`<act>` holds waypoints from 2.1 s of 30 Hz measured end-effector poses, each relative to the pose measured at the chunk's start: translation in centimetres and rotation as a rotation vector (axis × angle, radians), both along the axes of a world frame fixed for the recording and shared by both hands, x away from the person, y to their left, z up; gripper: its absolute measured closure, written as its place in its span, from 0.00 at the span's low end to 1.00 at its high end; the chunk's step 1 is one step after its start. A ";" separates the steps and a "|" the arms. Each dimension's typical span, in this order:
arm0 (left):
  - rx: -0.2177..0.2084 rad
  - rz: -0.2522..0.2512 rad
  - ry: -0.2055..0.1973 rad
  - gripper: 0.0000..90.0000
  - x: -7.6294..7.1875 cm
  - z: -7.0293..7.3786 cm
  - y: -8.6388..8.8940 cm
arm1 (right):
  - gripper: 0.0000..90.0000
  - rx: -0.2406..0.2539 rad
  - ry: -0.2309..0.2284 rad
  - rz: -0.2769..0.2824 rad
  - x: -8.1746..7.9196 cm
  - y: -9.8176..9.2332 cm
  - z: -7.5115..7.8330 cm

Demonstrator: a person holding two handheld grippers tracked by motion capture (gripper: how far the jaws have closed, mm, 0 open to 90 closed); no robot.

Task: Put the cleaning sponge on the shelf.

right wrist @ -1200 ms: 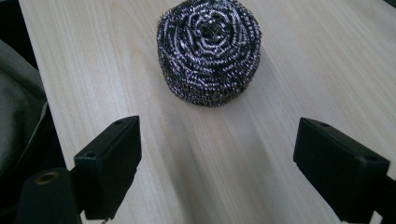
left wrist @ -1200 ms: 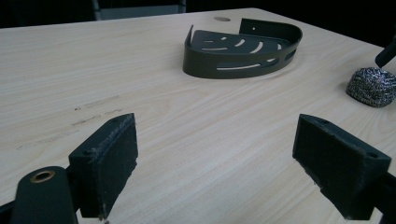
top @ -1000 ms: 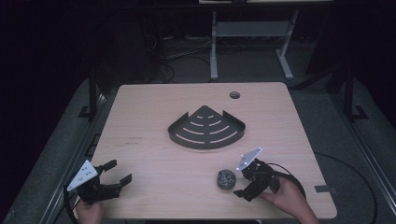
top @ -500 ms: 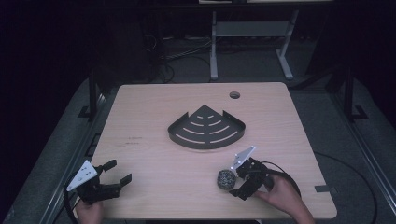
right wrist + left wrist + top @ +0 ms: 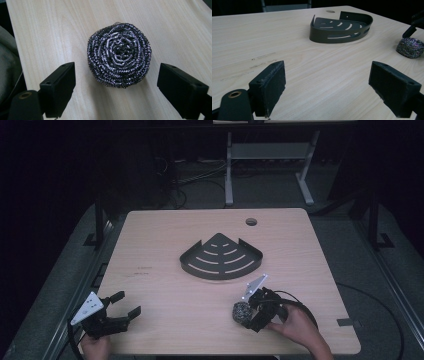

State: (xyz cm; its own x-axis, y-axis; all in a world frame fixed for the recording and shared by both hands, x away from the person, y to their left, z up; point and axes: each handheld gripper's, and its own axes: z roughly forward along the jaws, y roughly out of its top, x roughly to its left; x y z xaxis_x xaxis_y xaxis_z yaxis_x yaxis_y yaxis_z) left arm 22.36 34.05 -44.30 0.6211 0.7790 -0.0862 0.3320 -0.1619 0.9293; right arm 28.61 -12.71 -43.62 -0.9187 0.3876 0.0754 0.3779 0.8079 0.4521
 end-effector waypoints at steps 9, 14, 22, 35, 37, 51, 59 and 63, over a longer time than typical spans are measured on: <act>0.002 0.001 0.003 0.15 0.0 0.0 -0.1 | 0.17 -0.007 -0.001 0.002 0.3 0.4 0.0; -0.001 0.003 0.002 0.15 0.0 0.0 0.0 | 0.17 -0.021 0.001 0.011 0.5 0.8 -0.1; -0.004 -0.001 0.000 0.15 0.0 0.0 0.0 | 0.17 -0.037 -0.001 0.023 0.8 1.5 -0.2; -0.007 0.002 -0.002 0.15 0.0 0.0 0.1 | 0.23 -0.068 0.005 0.029 1.1 2.2 -0.7; -0.009 0.004 -0.001 0.15 0.0 0.0 0.1 | 0.26 -0.070 0.007 0.033 1.2 2.2 -0.8; -0.031 0.004 -0.003 0.15 0.0 0.1 0.3 | 0.36 -0.080 0.015 0.071 1.1 2.6 -0.2; -0.039 0.009 -0.003 0.15 -0.1 0.0 0.4 | 0.36 -0.066 0.028 0.083 1.7 2.7 0.5; -0.036 0.007 -0.004 0.15 0.0 0.0 0.4 | 0.36 -0.066 0.026 0.087 2.1 2.8 0.9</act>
